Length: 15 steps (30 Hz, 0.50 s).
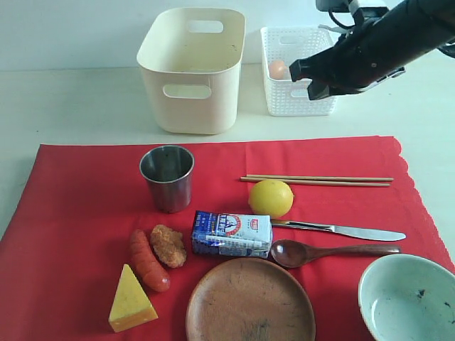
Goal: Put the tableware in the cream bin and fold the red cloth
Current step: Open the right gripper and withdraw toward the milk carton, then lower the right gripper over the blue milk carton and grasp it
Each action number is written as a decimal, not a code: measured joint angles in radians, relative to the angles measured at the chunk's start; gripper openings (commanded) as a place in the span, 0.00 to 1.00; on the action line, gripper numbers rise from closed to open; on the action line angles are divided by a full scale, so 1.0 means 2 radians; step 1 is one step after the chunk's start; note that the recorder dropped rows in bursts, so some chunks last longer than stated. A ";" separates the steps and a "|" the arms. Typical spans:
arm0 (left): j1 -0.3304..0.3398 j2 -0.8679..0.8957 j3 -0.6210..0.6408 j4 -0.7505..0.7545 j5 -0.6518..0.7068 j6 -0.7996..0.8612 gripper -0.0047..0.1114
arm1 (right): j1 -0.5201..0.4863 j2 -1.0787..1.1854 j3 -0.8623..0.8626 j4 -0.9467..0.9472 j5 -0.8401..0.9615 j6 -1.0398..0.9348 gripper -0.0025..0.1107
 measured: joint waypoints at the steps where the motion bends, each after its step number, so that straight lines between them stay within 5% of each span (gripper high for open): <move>1: 0.000 0.000 0.000 0.000 0.000 0.000 0.06 | 0.002 -0.007 0.012 0.007 -0.005 -0.009 0.02; 15: 0.000 0.000 0.000 0.000 0.000 0.000 0.06 | 0.133 -0.027 0.085 0.050 -0.013 -0.047 0.02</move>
